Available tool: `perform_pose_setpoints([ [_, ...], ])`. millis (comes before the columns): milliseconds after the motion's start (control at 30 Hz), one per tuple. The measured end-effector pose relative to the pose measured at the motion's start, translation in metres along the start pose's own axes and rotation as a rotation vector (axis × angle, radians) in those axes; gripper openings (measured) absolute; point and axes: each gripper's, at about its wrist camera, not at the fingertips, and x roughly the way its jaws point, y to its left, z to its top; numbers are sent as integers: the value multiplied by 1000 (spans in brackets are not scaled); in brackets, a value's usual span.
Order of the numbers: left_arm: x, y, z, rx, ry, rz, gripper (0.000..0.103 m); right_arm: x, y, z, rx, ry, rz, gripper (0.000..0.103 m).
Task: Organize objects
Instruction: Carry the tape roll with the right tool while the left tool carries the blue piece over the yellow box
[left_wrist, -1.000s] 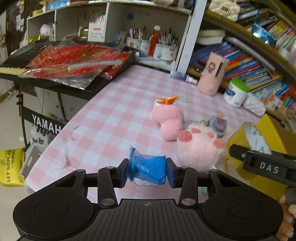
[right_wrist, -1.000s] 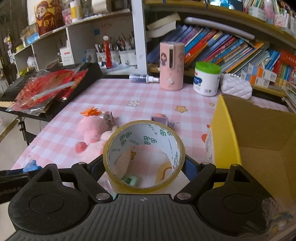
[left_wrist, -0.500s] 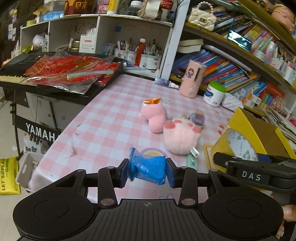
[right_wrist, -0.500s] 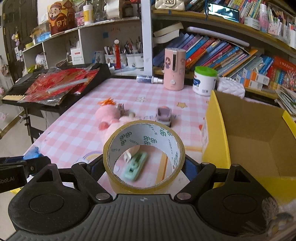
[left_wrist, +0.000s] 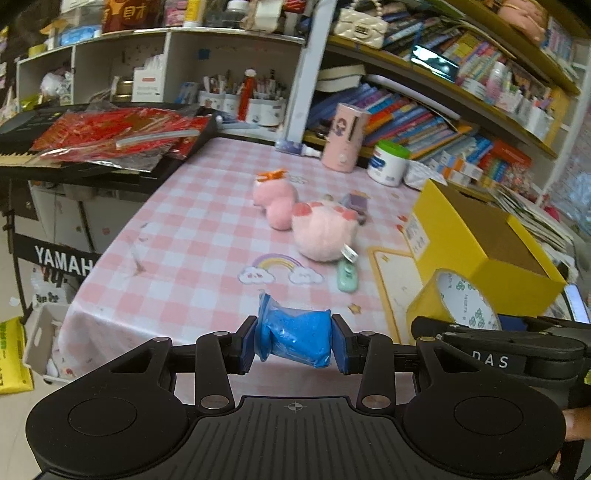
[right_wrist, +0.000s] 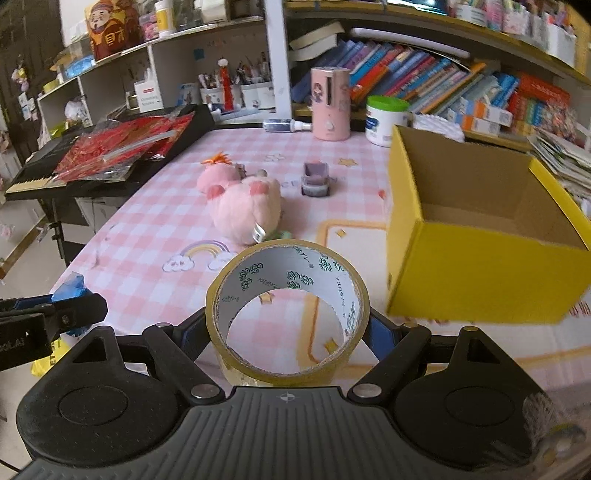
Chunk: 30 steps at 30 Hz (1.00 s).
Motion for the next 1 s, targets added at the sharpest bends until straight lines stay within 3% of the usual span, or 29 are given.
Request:
perform_pose_setpoints([
  [600,-17,-31,-29,100,43,-112,38,-43,-24,-54,124,22,-90,83],
  [1000,-12,-71,-31,211,53,-226,38,-71,-59,-77,242,13,-203,83],
])
